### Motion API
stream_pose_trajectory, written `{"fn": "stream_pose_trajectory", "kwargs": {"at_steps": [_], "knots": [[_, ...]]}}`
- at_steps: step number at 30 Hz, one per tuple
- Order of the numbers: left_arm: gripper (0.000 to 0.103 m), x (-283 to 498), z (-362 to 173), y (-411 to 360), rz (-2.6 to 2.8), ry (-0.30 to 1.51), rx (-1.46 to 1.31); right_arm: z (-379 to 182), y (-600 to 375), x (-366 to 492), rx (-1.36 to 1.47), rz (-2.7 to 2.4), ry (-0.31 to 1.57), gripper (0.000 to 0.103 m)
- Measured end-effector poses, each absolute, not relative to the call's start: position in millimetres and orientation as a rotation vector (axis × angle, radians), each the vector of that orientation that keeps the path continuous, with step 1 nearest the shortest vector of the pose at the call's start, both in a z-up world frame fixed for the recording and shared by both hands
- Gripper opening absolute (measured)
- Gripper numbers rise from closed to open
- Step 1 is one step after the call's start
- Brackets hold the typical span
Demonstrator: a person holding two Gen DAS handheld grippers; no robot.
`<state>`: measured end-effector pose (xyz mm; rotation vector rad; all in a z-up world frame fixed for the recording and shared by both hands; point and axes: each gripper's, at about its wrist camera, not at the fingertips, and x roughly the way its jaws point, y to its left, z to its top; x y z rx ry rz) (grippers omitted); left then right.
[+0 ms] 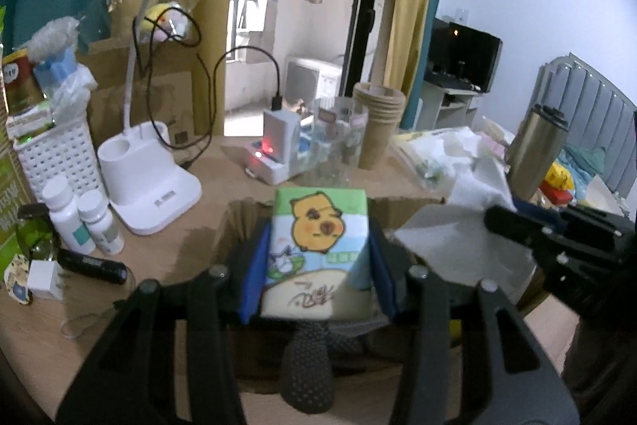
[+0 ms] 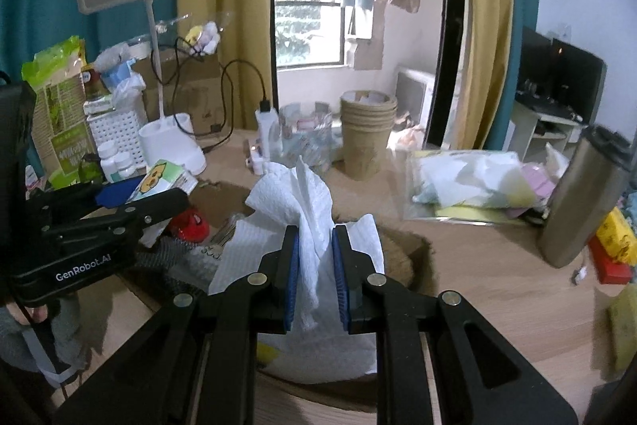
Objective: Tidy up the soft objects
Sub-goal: 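Carry the tissue pack over the box with the left tool while the right tool carries the tissue, then lower the tissue pack into the box and open the left tool while the right tool releases the tissue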
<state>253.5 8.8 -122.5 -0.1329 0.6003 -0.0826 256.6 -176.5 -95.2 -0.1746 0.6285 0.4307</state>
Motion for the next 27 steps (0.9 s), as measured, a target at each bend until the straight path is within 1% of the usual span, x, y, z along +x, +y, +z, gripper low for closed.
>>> {"fn": "stream_pose_trajectory", "kwargs": {"at_steps": [18, 27], "knots": [[0.047, 271, -148, 2, -0.107, 0.717, -0.111, -134, -163, 271, -0.207, 0.444, 0.734, 0.018], [0.048, 273, -150, -2, -0.100, 0.738, -0.076, -139, -167, 273, -0.191, 0.439, 0.748, 0.018]]}}
